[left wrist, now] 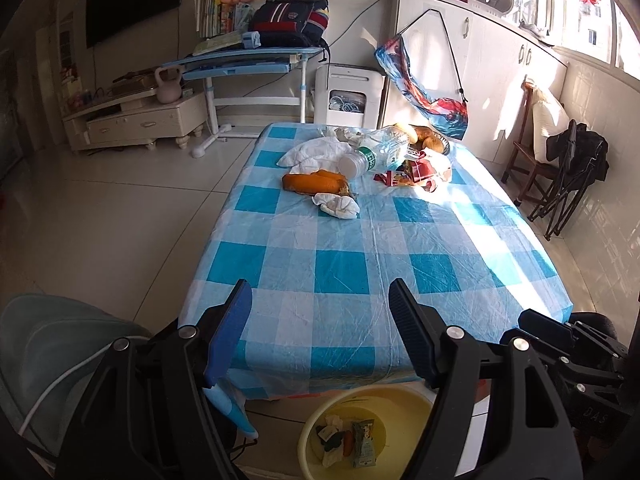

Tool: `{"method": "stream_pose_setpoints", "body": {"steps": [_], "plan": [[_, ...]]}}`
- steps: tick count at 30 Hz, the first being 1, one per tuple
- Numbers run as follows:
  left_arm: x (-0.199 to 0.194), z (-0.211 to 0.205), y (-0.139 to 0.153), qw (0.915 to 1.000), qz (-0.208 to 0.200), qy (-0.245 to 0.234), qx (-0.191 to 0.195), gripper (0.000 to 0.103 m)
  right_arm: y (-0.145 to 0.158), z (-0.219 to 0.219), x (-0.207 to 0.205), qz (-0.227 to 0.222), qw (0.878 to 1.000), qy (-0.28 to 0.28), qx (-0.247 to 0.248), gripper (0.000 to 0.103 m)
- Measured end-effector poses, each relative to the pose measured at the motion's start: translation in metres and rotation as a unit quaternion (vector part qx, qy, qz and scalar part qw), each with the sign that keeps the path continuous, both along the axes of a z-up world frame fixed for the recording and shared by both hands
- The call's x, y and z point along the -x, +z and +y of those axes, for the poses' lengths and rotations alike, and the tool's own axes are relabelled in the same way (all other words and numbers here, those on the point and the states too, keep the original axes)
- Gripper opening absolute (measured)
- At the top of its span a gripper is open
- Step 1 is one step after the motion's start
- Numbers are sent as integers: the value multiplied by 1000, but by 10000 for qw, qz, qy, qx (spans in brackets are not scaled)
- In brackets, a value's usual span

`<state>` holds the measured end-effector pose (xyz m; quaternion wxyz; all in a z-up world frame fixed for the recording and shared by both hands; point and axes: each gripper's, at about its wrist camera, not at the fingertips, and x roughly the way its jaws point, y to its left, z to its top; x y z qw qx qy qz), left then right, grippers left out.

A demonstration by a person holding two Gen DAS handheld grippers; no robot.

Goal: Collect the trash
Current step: 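Move both grippers back over the table toward the tissue and orange toys, then lower the left gripper onto the crumpled white tissue, then grasp the crumpled white tissue with the left gripper while the right gripper grasps an orange toy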

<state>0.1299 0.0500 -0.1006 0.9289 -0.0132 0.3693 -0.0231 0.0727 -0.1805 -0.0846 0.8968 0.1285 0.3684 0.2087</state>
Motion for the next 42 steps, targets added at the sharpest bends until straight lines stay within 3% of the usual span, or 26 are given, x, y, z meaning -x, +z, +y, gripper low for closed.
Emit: {"method": "stream_pose_setpoints", "body": {"steps": [21,30,32,34,42], "plan": [[-152,-22,-54,9982,503,298,145,68,-15,-3,-104,156,9998,51,58,50],[-195,-27,-77,9964,735,370,184,68,-19,3,-146,169,9998,129,11,50],[-199,-25,-83,9960,788,365,194,63,-19,5,-153,171,9997,168,3,50],[-204,-23,-89,9951,906,303,245,39,-19,8,-161,173,9996,206,-17,50],[-184,-1,-85,9949,881,298,388,25,-31,40,-201,363,9979,535,-91,50]]}}
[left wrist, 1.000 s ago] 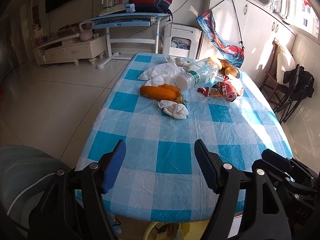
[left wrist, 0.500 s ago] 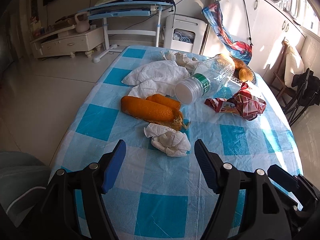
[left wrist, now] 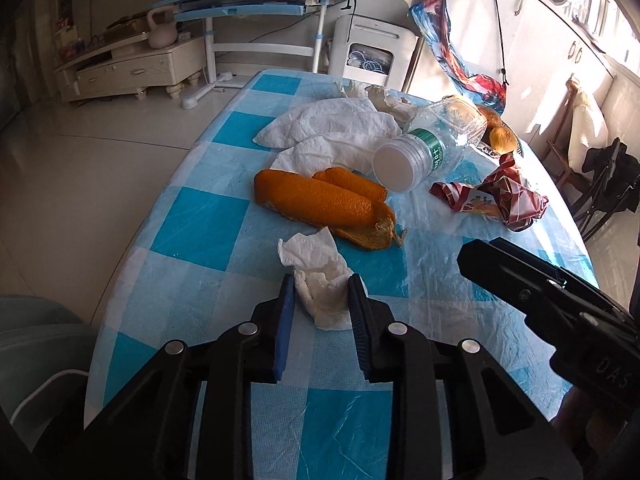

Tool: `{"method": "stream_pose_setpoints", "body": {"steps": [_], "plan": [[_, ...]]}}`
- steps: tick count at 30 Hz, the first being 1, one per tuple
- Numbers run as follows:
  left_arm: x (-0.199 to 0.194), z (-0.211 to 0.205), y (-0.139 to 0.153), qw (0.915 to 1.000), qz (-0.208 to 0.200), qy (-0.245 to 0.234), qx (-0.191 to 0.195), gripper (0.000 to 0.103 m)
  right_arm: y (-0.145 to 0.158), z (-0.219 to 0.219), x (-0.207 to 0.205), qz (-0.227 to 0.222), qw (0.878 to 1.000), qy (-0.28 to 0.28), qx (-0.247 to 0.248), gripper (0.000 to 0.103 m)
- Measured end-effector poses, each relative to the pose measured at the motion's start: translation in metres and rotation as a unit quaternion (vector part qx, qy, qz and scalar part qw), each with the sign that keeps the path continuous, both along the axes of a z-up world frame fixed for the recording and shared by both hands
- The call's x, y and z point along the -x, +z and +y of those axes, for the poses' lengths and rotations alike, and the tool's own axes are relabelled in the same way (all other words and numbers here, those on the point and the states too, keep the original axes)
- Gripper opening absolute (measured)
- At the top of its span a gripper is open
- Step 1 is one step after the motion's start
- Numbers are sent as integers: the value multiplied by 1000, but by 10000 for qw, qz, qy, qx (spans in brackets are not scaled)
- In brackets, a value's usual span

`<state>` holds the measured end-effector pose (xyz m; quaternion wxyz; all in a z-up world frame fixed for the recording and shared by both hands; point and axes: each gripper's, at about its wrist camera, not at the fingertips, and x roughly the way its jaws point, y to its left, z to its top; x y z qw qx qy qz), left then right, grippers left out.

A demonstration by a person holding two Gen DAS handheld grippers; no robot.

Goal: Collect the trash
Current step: 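Grasp the crumpled white tissue with the left gripper while the right gripper grasps an orange toy, then carry the tissue and orange toy over the yellow basin with both grippers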

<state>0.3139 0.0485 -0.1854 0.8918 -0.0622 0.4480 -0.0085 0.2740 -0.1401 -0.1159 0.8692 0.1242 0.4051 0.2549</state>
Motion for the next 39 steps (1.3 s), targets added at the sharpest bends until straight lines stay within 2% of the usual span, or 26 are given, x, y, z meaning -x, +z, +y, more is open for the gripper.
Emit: {"method": "stream_pose_setpoints", "body": {"steps": [7,11,13,14,15,17,20,25,39], "plan": [[18,15,1,10000,22,27,78,24,-12,34,-25,244,9994,248,13,50],[17,13,0,10000,24,30,76,25,-11,41,-33,231,9994,204,163,48],[15,14,-1,9999,35,59,75,29,-11,42,-35,268,9991,230,247,39],[16,14,-2,9999,28,86,68,30,-11,43,-33,278,9988,272,284,30],[16,15,-3,9999,28,107,65,32,-11,44,-30,252,9986,320,334,28],[16,16,-4,9999,7,116,91,33,-10,44,-24,204,9978,460,422,15],[18,18,-2,9999,-6,86,138,30,-8,45,-14,110,9974,473,530,13],[29,20,3,9998,-42,65,190,19,-5,30,6,71,9985,309,451,12],[72,16,26,9992,-204,-120,318,15,7,-42,65,139,9982,-588,-60,12]]}}
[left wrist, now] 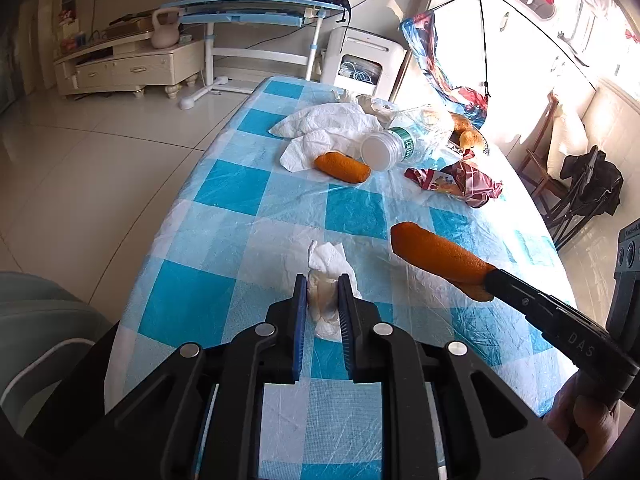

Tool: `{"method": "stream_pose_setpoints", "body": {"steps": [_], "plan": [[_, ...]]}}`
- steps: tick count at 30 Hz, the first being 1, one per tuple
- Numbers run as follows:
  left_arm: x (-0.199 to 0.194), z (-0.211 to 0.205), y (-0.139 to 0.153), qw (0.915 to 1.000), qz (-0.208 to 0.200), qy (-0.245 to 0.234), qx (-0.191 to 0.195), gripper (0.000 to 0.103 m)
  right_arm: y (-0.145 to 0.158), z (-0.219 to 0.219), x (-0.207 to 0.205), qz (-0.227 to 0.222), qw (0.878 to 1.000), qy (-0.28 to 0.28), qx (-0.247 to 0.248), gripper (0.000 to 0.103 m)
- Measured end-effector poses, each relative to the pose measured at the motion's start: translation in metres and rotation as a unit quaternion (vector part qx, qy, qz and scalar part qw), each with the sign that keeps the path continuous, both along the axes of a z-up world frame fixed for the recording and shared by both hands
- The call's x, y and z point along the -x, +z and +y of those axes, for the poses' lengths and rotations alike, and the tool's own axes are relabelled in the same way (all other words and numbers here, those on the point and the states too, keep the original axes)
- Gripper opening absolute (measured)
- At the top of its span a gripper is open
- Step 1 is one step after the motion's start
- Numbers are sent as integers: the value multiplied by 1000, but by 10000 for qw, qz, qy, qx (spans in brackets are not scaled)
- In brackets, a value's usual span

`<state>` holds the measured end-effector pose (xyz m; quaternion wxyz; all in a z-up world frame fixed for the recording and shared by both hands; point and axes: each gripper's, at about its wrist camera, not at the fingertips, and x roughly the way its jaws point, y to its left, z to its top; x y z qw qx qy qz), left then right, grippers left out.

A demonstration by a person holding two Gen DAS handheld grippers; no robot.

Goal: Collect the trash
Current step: 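Carry the tissue and orange toy over the yellow basin with both grippers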

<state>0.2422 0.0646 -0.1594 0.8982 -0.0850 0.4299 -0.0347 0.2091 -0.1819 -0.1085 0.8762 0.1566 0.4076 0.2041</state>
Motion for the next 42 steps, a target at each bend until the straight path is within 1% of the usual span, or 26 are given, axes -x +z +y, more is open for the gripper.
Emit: {"method": "stream_pose_setpoints", "body": {"steps": [6,15,33,42], "plan": [[18,-9,10,9999,-67,-134,-26,15,6,-12,24,-53,9995,-238,-207,12],[43,-16,26,9995,-218,-217,-50,15,13,-21,55,-105,9991,-318,-259,12],[92,-24,43,9982,-400,-424,-107,15,22,-18,110,-174,9995,-215,-139,12],[119,-26,49,9974,-483,-516,-160,15,25,-18,130,-210,9996,-176,-72,12]]}}
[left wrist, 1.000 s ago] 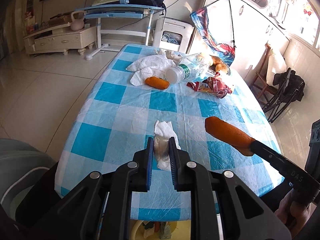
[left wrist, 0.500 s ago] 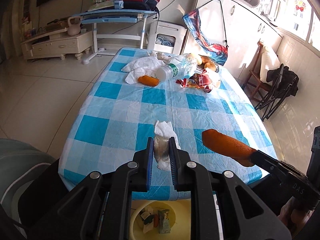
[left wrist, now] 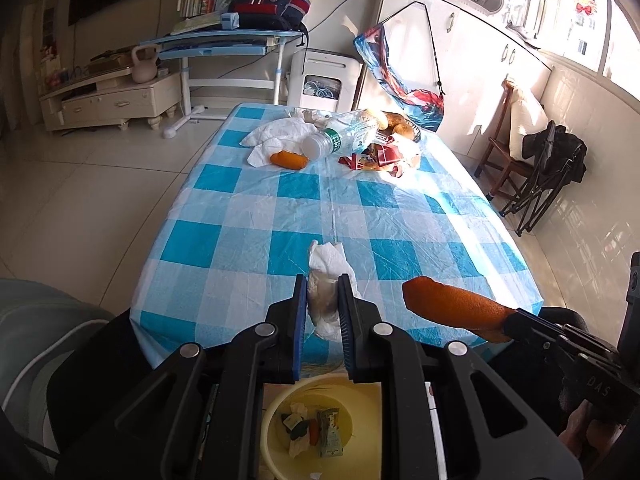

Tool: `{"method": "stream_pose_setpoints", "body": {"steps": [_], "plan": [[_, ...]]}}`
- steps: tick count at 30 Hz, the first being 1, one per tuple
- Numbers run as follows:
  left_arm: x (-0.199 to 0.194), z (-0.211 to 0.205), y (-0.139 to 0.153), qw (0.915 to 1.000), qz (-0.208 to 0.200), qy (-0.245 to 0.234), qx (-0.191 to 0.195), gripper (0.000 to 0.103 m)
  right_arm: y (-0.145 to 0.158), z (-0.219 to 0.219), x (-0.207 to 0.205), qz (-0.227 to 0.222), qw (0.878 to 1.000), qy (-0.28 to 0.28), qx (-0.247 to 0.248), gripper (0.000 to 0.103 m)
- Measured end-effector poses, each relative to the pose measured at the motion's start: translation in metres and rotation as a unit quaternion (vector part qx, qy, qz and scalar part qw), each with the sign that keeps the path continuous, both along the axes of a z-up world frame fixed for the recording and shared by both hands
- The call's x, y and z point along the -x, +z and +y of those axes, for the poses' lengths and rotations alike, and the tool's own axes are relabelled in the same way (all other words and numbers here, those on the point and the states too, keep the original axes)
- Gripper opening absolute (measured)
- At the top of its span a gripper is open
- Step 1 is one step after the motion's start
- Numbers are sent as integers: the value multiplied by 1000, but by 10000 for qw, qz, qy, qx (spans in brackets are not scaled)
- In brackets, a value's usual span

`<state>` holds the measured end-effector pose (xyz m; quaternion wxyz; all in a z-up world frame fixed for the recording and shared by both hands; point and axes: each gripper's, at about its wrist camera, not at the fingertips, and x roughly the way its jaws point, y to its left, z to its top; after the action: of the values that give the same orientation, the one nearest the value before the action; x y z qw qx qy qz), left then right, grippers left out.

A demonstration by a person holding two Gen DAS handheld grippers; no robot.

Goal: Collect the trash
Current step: 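Carry the tissue and orange toy over the yellow basin with both grippers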

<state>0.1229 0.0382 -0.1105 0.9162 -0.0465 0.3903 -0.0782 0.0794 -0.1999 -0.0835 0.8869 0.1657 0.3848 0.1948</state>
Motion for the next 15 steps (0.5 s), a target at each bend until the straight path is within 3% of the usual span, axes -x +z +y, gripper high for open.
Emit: {"method": "stream_pose_setpoints", "body": {"steps": [15], "plan": [[35,-1,15,9998,-162,-100,-48,15,11,4,29,-172,9998,61,86,12]]}}
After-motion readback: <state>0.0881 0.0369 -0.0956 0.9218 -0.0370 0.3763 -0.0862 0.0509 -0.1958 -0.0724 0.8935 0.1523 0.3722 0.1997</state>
